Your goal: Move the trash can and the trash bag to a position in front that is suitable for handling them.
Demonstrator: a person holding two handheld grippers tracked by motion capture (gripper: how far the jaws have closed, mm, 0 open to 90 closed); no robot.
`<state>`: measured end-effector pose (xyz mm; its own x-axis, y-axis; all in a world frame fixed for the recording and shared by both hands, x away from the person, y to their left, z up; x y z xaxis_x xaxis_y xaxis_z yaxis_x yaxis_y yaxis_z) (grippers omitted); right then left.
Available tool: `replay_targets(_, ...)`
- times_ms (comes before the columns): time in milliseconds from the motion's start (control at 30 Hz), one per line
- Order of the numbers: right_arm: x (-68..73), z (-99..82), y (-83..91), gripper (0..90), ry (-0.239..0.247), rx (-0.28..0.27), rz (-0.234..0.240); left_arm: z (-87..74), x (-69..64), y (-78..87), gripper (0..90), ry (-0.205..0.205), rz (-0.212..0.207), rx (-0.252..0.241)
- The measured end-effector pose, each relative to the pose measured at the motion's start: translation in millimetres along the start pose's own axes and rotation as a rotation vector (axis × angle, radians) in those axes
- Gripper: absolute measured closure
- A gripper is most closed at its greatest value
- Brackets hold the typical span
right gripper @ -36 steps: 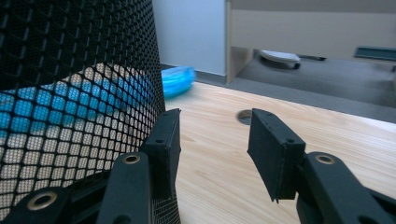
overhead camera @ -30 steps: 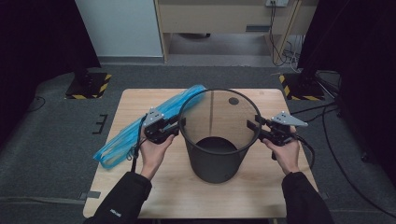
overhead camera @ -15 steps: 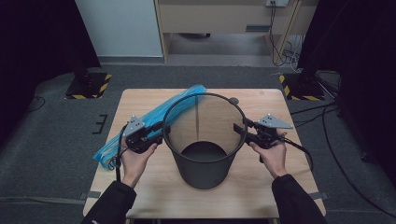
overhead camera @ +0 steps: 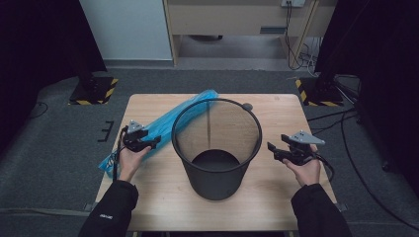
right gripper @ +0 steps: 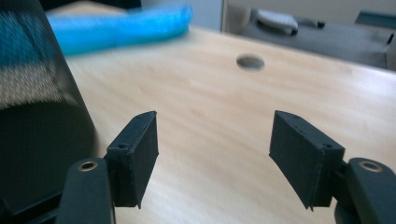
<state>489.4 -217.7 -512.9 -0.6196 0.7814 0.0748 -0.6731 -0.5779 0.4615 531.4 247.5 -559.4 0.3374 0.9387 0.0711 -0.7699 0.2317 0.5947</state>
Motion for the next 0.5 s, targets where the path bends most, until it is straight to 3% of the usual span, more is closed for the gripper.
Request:
replay_targets(67, -0.7, -10.0, -3.3, 31.8, 0.008, 0.033, 0.004, -14.7, 6.2, -1.2, 36.5, -0.033, 0.018, 0.052)
replay_targets(133, -1.4, -15.4, -7.1, 30.8, 0.015, 0.057, 0.010, -22.6, 9.5, 0.9, 40.5, -0.015, 0.019, 0.069)
replay_targets(333, -1.7, -20.2, -8.8, 29.5, 0.021, 0.075, 0.021, -48.2, 11.7, 18.8, 62.0, -0.023, 0.041, 0.164)
replay_targets(400, -1.5, -21.9, -8.7, 29.4, 0.015, 0.080, 0.024, -51.2, 11.3, 21.9, 65.0, -0.015, 0.043, 0.180)
replay_targets(500, -3.4, -26.8, -8.9, 28.9, 0.020, 0.098, 0.020, -58.3, 8.3, 35.9, 77.2, -0.007, 0.042, 0.207)
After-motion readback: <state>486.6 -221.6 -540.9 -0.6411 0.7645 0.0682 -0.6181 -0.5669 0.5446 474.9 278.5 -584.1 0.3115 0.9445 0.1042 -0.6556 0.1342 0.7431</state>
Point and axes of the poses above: each handheld gripper's, and its own axes: y roughly backward along the jaws, z roughly out of its top, x roughly to its left, the point moved 10 cm from there along -y, roughly forward along the jaws, and after that the axes turned 9 degrees about z, right-handed, at the moved point
